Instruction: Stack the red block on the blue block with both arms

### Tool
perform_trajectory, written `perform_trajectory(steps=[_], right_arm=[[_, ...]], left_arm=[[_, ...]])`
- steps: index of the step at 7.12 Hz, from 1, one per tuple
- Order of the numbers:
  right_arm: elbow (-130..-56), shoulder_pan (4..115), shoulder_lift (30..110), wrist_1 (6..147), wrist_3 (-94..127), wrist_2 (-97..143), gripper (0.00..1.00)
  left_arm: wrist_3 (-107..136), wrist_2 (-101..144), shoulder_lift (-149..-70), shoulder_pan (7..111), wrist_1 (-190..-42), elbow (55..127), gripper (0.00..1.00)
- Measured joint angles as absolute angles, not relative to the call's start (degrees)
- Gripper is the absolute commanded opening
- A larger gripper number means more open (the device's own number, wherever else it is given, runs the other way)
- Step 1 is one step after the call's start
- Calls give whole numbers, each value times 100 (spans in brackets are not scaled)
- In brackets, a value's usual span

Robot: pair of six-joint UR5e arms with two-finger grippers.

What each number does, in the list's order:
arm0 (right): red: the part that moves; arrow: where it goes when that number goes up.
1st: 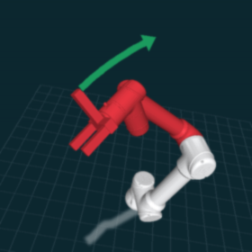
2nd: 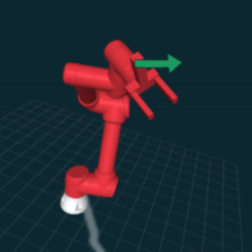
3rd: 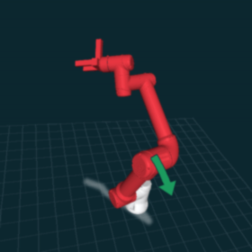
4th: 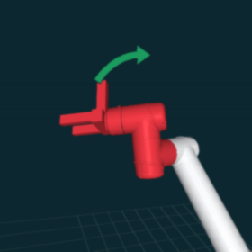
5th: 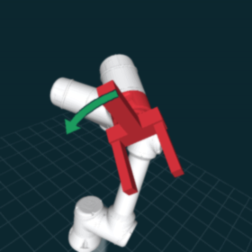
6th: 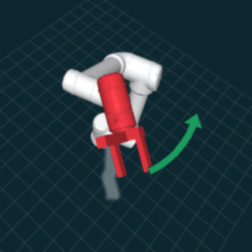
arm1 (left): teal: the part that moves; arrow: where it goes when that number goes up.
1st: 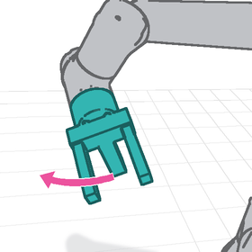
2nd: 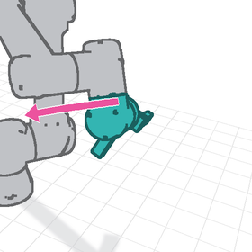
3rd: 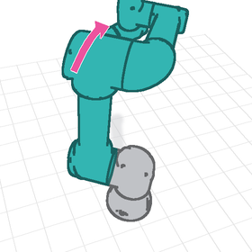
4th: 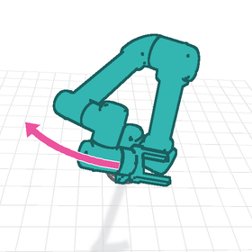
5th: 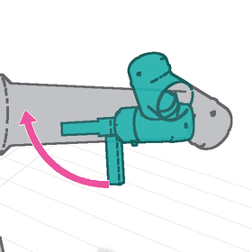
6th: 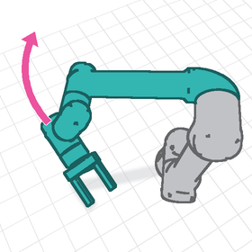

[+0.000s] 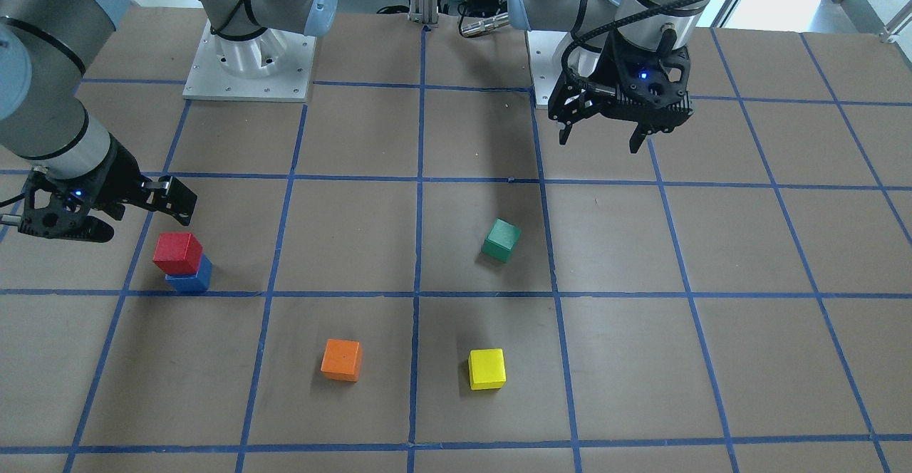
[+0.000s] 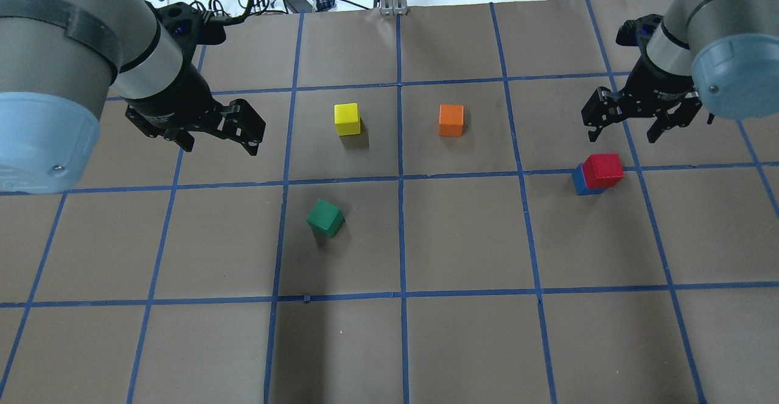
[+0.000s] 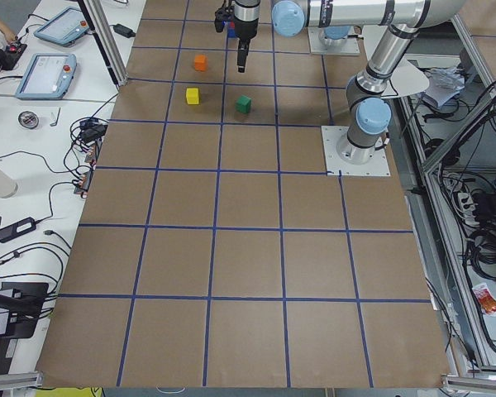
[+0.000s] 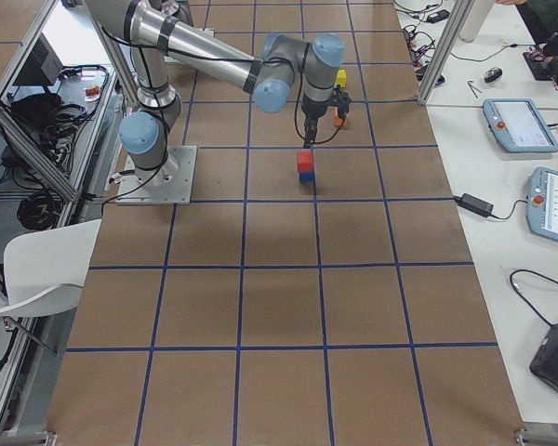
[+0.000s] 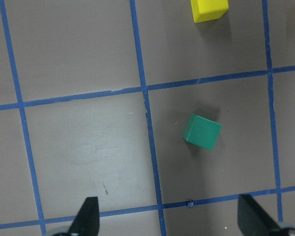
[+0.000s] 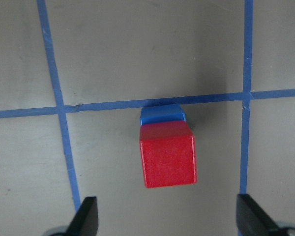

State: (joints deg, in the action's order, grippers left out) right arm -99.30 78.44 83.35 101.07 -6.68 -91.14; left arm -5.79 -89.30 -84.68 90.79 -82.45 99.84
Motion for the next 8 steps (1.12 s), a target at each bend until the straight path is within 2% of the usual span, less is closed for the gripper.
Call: perform_trajectory(steps=[2, 4, 8], right_arm=[[-9434, 8415, 8499, 9504, -24, -9148, 100], [-9236, 8847, 8571, 9241, 176, -9124, 100], [-8970, 8863, 8687, 8631, 200, -9070, 100]], left_arm=[[-580, -8930, -8470, 9079, -8244, 9984, 100], [-580, -8930, -8472, 9079, -8244, 9984, 100], [-546, -9178, -8653, 9065, -8270, 9722, 100]])
